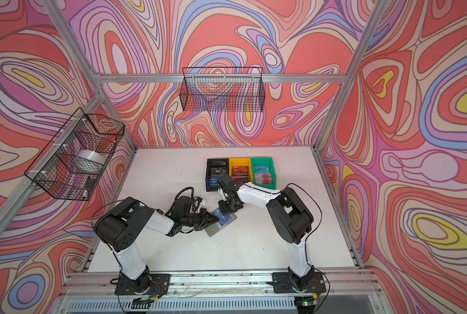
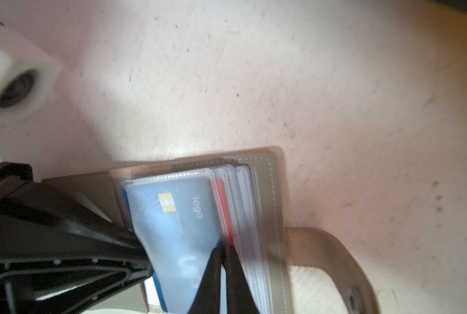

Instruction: Take the credit cards out of the card holder

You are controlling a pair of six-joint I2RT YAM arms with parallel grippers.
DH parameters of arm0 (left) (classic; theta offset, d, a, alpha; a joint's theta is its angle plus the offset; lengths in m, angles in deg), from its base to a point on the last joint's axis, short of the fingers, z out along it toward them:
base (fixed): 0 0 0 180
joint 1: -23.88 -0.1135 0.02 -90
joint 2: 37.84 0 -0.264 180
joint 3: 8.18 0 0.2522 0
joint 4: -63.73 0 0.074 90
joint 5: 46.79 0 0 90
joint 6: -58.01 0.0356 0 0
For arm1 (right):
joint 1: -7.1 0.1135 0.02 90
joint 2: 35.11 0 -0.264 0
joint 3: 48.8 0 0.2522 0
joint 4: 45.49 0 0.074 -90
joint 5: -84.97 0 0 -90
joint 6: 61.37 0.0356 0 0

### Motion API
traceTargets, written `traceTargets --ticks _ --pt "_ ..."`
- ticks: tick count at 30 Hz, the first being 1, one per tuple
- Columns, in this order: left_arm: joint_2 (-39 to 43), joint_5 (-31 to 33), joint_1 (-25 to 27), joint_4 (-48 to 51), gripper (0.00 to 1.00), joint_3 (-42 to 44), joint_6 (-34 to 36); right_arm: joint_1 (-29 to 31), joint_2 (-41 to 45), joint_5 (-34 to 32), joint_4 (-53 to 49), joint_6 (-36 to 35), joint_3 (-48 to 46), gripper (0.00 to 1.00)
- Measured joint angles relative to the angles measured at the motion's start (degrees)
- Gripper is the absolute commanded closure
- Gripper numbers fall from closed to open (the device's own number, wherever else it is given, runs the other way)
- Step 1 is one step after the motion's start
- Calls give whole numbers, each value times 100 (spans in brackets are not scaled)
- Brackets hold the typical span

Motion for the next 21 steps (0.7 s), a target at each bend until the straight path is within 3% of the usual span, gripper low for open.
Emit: traceTargets --ticks 9,21 --pt "11 -7 0 35 100 -4 33 0 0 -2 0 0 0 90" --pt "116 -4 -2 361 100 -81 238 0 -17 11 -2 0 13 90"
